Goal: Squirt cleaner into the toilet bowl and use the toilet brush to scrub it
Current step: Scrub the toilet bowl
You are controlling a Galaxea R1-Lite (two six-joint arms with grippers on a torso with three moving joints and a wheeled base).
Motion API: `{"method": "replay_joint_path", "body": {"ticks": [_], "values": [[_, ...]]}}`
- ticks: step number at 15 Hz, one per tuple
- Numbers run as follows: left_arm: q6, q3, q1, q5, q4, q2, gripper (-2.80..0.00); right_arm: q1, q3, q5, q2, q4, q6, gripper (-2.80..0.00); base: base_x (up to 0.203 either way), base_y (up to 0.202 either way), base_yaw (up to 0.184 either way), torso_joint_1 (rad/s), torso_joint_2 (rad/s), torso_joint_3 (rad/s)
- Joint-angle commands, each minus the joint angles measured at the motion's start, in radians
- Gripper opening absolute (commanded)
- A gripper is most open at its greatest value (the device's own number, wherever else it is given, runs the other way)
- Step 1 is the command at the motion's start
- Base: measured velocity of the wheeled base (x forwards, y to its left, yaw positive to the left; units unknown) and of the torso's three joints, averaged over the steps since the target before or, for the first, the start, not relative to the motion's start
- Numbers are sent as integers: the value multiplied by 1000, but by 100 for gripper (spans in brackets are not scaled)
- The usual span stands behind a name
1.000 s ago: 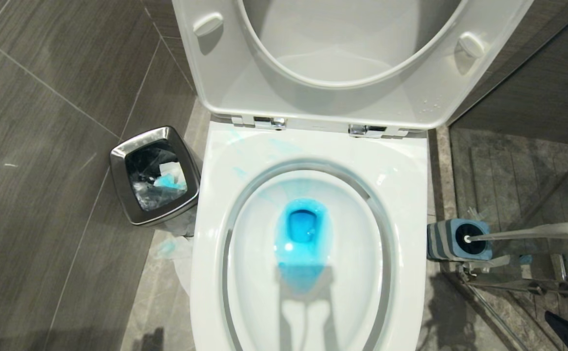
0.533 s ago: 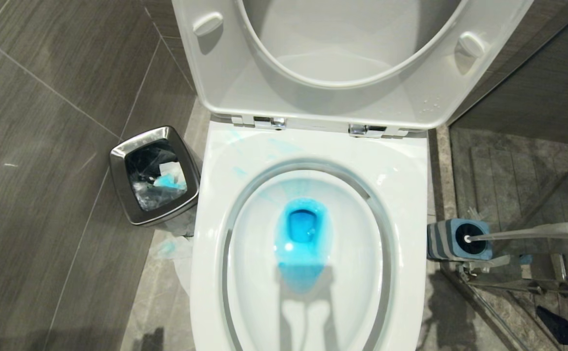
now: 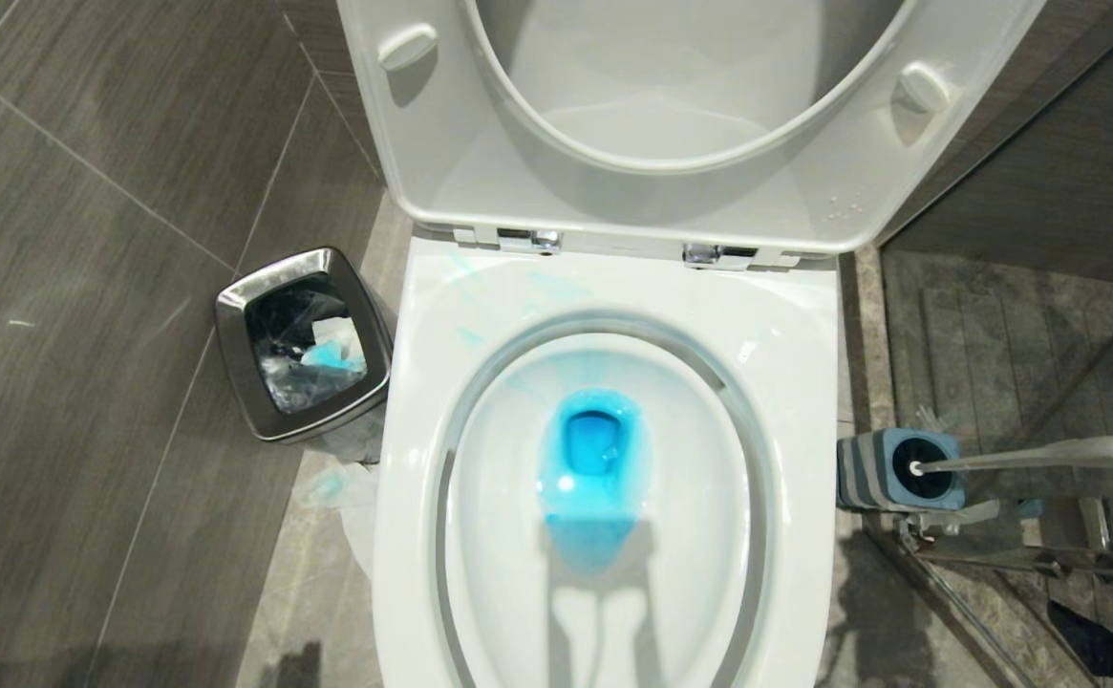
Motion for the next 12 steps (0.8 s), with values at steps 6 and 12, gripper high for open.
{"method": "replay_joint_path", "body": {"ticks": [6, 12], "values": [[0, 0, 0, 0, 0, 0, -280, 0, -7, 1, 2, -4, -11, 0, 0, 0, 0, 0, 0, 0], [0, 0, 0, 0, 0, 0, -280, 0, -7, 1, 2, -4, -14, 0, 0, 0, 0, 0, 0, 0]]}}
